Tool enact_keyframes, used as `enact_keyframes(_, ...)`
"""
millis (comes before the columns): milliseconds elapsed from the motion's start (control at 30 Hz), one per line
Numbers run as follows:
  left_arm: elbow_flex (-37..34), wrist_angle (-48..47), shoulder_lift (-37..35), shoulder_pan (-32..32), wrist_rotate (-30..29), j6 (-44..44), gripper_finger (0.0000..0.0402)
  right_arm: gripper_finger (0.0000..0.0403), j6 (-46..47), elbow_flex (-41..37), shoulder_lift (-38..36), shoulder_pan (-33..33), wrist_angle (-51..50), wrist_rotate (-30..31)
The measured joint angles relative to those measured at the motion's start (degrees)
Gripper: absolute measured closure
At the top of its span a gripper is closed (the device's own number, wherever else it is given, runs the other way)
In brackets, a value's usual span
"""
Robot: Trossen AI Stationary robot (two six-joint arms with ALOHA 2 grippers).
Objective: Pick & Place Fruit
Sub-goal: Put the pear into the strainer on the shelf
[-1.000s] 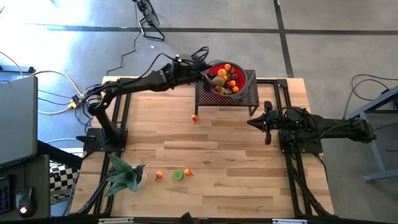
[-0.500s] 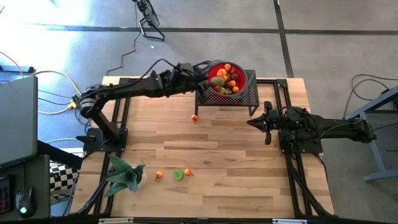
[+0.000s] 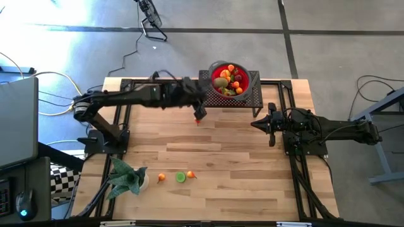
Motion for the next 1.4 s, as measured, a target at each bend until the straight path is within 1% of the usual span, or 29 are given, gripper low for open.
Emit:
enact_keyframes(100, -4.6, -1.1, -1.5, -3.4, -3.7, -2.6, 0.037, 0.0398, 0.1, 0.0, 0.0, 0.0, 0.0, 0.0)
enact_keyframes(233, -11.7, 0.1, -5.2, -8.2, -10.5, -9.8, 0.0388, 0.0398, 0.0, 0.0, 0.2, 0.0, -0.1, 0.0)
enact_keyframes(367, -19.6, 3.5, -7.3, -12.9, -17.5, -18.8, 0.0397, 0.0398, -0.1, 0.0, 0.3, 0.0, 0.0, -0.1)
enact_keyframes(467, -24.3, 8.1, -8.5, -16.2, -23.5, -25.7, 0.0399, 0.0398, -0.1, 0.0, 0.3, 0.0, 0.0, -0.1)
enact_keyframes(667, -29.5, 10.4, -7.8, -21.0, -33.8, -38.2, 0.0399, 0.0398, -0.1, 0.0, 0.3, 0.0, 0.0, -0.1)
enact_keyframes(733, -30.8, 10.3, -6.8, -21.8, -34.5, -42.2, 0.0399, 0.0398, -0.1, 0.0, 0.3, 0.0, 0.0, 0.0)
enact_keyframes(867, -32.0, 10.4, -4.2, -22.1, -33.3, -49.4, 0.0399, 0.0398, -0.1, 0.0, 0.3, 0.0, 0.0, -0.1)
enact_keyframes(1067, -32.1, 11.0, 1.9, -22.0, -32.8, -56.7, 0.0399, 0.0398, -0.3, 0.0, 0.3, 0.0, 0.0, -0.1)
enact_keyframes(1233, -32.1, 10.9, 5.7, -22.0, -32.8, -59.0, 0.0399, 0.0398, -0.4, 0.0, 0.3, 0.0, -0.4, -0.1)
enact_keyframes(1400, -32.1, 10.4, 7.0, -22.0, -31.5, -58.5, 0.0399, 0.0398, -0.6, 0.0, 0.3, 0.0, -1.1, -0.1)
